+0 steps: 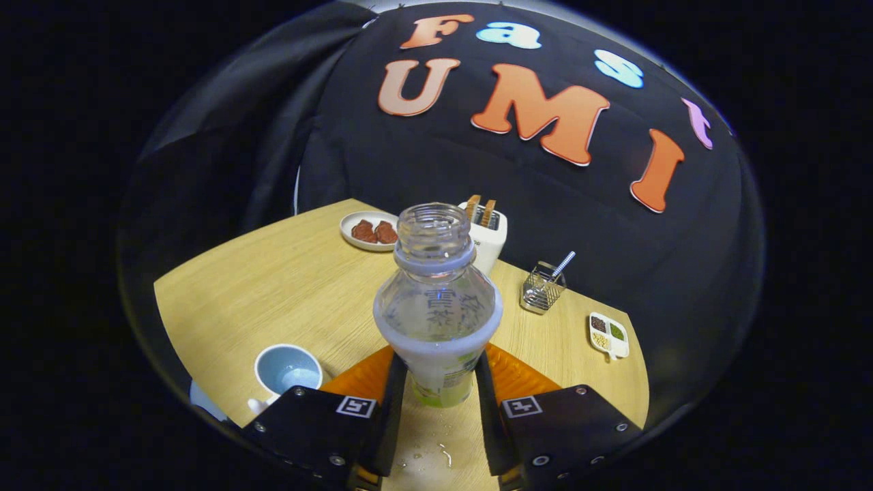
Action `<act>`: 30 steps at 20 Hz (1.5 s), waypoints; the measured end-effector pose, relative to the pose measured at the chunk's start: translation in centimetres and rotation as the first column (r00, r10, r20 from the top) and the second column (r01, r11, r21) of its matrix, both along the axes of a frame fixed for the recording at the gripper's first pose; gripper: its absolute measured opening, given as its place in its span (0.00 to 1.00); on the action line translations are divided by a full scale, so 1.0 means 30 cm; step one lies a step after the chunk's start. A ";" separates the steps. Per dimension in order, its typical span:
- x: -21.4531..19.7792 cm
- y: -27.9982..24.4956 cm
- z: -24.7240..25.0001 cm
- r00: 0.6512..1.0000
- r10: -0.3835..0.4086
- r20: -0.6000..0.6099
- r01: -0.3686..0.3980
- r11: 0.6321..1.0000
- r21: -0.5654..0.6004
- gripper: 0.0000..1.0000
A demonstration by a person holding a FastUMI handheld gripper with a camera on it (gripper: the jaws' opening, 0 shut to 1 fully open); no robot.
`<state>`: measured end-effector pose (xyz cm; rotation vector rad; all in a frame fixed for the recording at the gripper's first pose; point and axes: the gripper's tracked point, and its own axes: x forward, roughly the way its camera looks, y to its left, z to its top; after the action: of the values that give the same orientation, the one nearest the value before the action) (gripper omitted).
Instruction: Take the bottle from table, then pour the juice into the cup, finally place the bottle on the coaster
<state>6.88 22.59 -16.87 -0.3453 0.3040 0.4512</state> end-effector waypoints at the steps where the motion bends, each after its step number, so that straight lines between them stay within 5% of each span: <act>1: 0.019 0.005 0.008 1.000 -0.010 -0.009 0.010 0.999 0.051 0.53; 5: 0.113 -0.020 -0.003 0.997 -0.056 -0.049 0.064 0.985 0.163 0.53; 15: 0.292 -0.007 -0.184 0.983 -0.092 -0.160 0.118 0.980 0.160 0.53; 30: 0.292 0.021 -0.265 0.969 -0.107 -0.222 0.142 0.979 0.148 0.65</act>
<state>15.62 23.22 -24.82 -0.1162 0.4915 0.3862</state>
